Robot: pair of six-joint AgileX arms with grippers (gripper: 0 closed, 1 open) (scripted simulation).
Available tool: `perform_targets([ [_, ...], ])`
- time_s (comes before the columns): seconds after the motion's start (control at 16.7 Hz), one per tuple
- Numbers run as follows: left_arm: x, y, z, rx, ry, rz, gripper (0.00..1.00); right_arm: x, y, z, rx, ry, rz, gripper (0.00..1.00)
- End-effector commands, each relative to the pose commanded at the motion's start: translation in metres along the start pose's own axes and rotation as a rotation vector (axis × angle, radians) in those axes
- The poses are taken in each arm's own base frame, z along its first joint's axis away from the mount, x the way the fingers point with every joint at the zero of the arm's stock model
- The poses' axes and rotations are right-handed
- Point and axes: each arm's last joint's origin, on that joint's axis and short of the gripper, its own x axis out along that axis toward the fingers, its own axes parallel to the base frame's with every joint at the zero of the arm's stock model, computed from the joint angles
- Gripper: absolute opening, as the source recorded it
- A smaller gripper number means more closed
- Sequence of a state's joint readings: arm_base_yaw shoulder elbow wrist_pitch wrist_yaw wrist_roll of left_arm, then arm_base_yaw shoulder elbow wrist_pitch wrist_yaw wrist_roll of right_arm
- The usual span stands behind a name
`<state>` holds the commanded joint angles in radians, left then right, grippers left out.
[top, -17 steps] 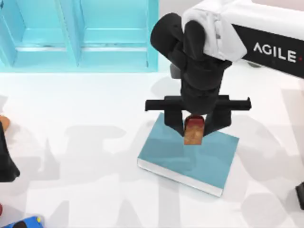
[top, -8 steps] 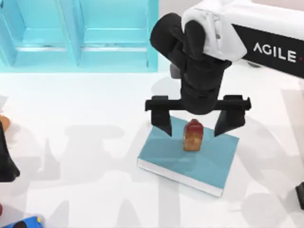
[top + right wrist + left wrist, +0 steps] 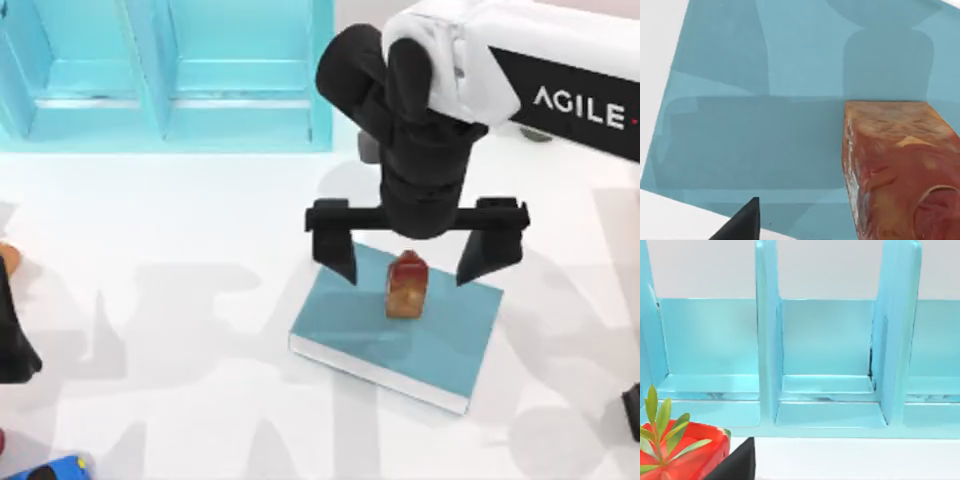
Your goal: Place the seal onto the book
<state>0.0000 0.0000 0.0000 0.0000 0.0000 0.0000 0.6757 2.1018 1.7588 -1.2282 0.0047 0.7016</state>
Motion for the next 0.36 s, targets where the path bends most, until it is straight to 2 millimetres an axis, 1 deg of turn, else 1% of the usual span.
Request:
perform_targets([
  [0.24,0.0,0.0,0.0,0.0,0.0,0.0,1.0,-0.021,0.0,0.0,0.0,0.0,0.0,1.0],
  [0.36,0.0,0.0,0.0,0.0,0.0,0.0,1.0,-0.026,0.0,0.0,0.0,0.0,0.0,1.0],
])
